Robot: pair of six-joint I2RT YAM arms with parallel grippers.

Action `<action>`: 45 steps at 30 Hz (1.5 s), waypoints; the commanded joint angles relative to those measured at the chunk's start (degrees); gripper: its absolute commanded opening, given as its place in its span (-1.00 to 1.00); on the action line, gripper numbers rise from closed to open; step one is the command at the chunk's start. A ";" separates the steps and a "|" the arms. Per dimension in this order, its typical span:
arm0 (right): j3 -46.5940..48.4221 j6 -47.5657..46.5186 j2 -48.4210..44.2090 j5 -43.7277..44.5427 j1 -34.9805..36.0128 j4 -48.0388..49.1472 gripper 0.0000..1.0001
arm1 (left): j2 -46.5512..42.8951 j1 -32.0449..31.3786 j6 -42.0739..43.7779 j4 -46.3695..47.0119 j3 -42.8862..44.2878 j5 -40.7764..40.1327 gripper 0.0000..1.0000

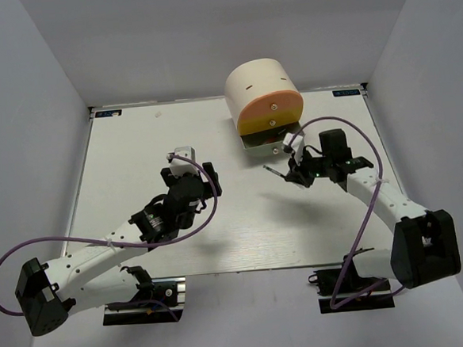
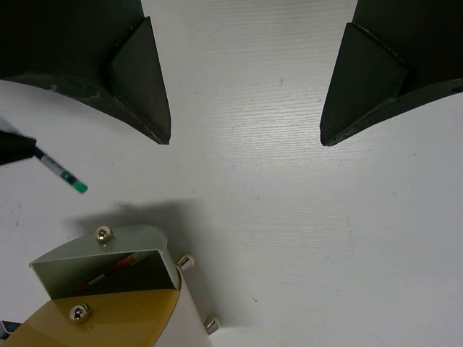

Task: Sort the stationery into containers
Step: Pick up the pen from the center of the board, then place the pen in the drawer.

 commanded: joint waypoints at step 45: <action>42.39 -54.77 30.59 -2.75 -4.72 -16.69 -1.00 | 0.65 -0.04 0.14 3.27 -1.10 0.77 0.87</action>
